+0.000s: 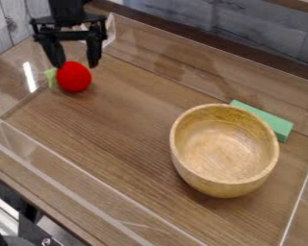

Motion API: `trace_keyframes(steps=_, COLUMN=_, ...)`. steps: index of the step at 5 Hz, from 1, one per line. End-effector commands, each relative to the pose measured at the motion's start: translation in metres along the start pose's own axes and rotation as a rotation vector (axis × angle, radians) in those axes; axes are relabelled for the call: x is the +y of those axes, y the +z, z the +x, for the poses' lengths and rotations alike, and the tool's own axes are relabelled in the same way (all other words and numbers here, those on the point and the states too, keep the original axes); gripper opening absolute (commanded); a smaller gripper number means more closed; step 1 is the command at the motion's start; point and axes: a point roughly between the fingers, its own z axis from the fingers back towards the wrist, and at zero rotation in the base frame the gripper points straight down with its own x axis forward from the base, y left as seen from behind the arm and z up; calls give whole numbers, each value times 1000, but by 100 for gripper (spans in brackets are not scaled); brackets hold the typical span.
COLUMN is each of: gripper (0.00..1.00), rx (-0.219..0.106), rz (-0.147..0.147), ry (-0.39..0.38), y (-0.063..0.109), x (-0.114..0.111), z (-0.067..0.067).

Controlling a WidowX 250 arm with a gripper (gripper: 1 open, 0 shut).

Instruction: Move the red fruit to the right

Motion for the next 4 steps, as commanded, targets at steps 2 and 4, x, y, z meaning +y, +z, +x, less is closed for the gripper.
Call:
trace_keyframes(steps=2, gripper=100, rx=-69, rz=-16, ry=35, y=0, x=5, z=25)
trace_keyframes(steps=4, gripper=100, rx=-79, rz=-54, ry=88, y=6, x=11, z=33)
